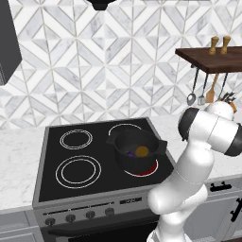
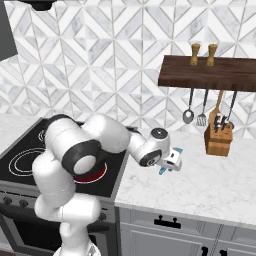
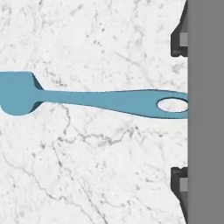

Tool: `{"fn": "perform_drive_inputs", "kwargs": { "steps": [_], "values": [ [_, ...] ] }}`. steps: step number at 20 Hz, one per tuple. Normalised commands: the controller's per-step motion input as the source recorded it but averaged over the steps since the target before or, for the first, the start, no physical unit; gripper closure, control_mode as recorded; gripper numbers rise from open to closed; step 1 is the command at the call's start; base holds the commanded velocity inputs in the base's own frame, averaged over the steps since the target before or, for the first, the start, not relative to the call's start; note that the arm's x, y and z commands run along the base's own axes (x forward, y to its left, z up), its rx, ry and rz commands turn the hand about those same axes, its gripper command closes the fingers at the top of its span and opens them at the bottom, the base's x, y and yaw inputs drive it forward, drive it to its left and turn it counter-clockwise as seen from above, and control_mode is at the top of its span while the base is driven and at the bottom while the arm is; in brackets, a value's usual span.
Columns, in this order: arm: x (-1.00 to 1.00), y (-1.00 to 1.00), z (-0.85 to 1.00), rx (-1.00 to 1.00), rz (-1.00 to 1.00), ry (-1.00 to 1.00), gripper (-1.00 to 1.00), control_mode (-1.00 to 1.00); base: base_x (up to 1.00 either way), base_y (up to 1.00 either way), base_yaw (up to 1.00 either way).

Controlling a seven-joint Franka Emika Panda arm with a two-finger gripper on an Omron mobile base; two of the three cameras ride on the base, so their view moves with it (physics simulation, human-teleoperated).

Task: Put the eggplant and avocado in the pot. Retrieve the spatula and lightly stir the vegetables in the pot.

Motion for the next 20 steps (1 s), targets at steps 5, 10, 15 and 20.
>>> {"fn": "perform_drive_inputs", "kwargs": {
  "steps": [5, 10, 15, 20],
  "values": [
    [0.23, -0.32, -0.41, 0.00, 0.00, 0.05, -1.00, -1.00, 0.00, 0.00, 0.00],
    [0.22, -0.19, -0.49, 0.00, 0.03, 0.08, 1.00, -1.00, 0.00, 0.00, 0.00],
    [0.02, 0.00, -0.55, 0.00, 0.08, 0.08, 1.00, -1.00, 0.00, 0.00, 0.00],
    [0.00, 0.12, -0.27, 0.00, 0.07, 0.07, 1.00, -1.00, 0.00, 0.00, 0.00]
  ]
}}
